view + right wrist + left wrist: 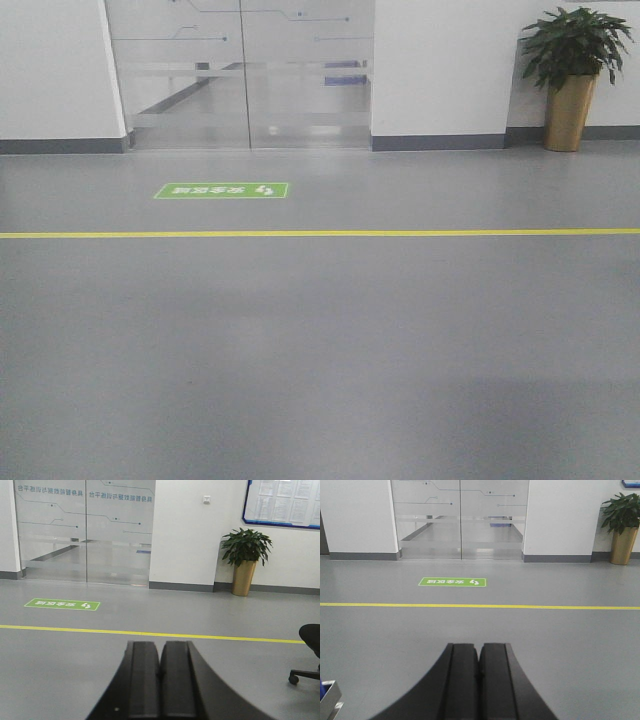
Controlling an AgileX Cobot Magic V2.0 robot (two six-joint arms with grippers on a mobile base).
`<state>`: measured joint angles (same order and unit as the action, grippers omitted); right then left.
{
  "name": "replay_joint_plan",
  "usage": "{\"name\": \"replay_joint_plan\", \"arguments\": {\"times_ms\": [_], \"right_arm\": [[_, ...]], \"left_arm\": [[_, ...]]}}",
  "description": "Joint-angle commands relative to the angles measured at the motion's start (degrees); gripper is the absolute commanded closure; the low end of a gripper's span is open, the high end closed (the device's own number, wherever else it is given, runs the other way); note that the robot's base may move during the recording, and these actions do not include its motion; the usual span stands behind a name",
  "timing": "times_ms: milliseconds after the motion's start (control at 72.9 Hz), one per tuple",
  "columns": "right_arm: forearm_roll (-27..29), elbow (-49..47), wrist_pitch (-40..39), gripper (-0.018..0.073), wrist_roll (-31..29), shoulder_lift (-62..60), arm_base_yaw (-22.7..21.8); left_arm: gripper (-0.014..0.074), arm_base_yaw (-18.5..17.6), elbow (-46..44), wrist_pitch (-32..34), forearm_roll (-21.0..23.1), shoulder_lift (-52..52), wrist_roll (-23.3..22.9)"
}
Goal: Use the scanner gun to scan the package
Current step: 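Drive the base forward along the aisle toward the red table, then turn the base to face the red table with the box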
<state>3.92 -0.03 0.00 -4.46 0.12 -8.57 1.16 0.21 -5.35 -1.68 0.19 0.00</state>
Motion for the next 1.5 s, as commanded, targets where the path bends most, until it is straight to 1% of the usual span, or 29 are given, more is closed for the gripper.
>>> {"name": "replay_joint_plan", "arguments": {"times_ms": [0,1481], "right_arm": [[-0.23,0.03,-1.31,0.0728,0.02,-0.12,-0.04],[-0.23,0.03,-1.31,0.0728,0.02,-0.12,-0.04]], "left_arm": [[0.0697,-0.14,-0.21,0.69,-0.04,-0.19,0.00],[0.0697,-0.14,-0.21,0.69,-0.04,-0.19,0.00]]}}
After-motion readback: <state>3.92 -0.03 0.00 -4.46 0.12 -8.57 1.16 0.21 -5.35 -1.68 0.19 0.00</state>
